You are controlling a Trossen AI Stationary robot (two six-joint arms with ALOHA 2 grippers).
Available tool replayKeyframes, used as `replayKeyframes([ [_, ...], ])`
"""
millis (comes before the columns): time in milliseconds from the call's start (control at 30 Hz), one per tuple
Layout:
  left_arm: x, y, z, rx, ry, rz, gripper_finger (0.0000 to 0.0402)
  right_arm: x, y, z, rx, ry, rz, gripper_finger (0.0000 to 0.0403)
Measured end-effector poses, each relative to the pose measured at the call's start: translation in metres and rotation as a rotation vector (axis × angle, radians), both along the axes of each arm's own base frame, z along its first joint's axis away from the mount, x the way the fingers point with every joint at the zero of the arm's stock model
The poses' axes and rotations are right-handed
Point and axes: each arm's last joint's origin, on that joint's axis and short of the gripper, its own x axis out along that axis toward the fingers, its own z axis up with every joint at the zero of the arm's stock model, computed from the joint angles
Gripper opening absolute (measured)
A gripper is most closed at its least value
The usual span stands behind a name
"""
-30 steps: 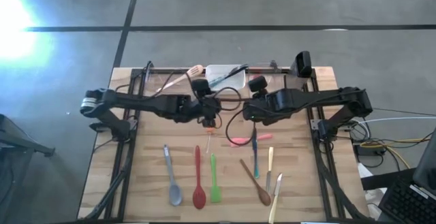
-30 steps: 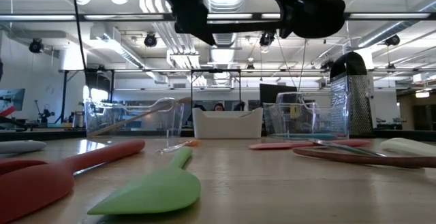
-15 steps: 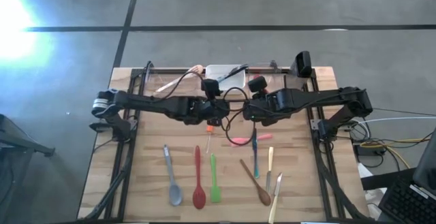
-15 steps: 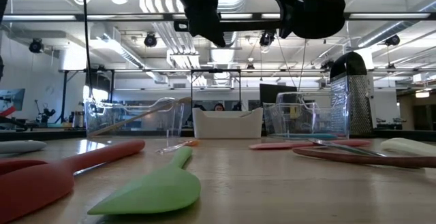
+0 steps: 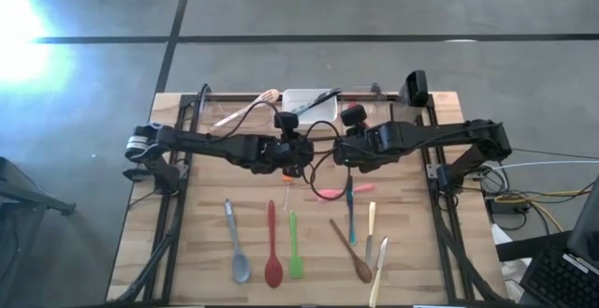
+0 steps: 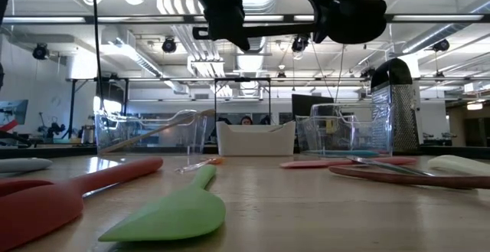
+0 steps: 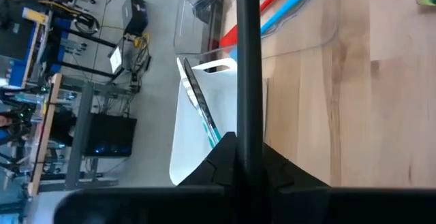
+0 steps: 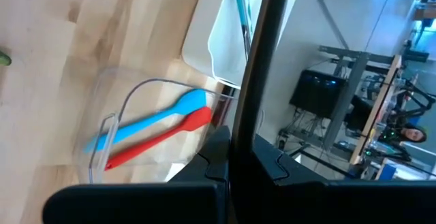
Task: Pick & Place Kitchen Items
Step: Put the black serving spoon into the left transparent bin
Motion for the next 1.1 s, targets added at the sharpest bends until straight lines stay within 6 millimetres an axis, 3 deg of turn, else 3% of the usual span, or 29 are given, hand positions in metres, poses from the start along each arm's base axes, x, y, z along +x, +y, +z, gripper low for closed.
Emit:
replayKeyframes([
  [200, 0.000, 0.000, -0.001, -0.034, -0.026, 0.019, 0.0016, 0.001, 0.001, 0.003, 0.015, -0.067, -0.050, 0.0021],
  [400, 0.000, 0.000, 0.000, -0.054, -0.060, 0.043, 0.0016, 0.004, 0.002, 0.020, 0.067, -0.215, -0.122, 0.0061],
  [767, 0.000, 0.005, 0.000, -0.127, -0.159, 0.125, 0.0015, 0.004, 0.007, 0.083, 0.340, -0.538, -0.182, 0.0131],
  [933, -0.004, 0.010, -0.003, -0.124, -0.173, 0.215, 0.0015, -0.009, 0.006, 0.115, 0.389, -0.664, -0.238, 0.0130],
  [1100, -0.014, 0.023, -0.008, -0.096, -0.146, 0.342, 0.0015, -0.034, 0.006, 0.137, 0.427, -0.708, -0.317, 0.0113],
])
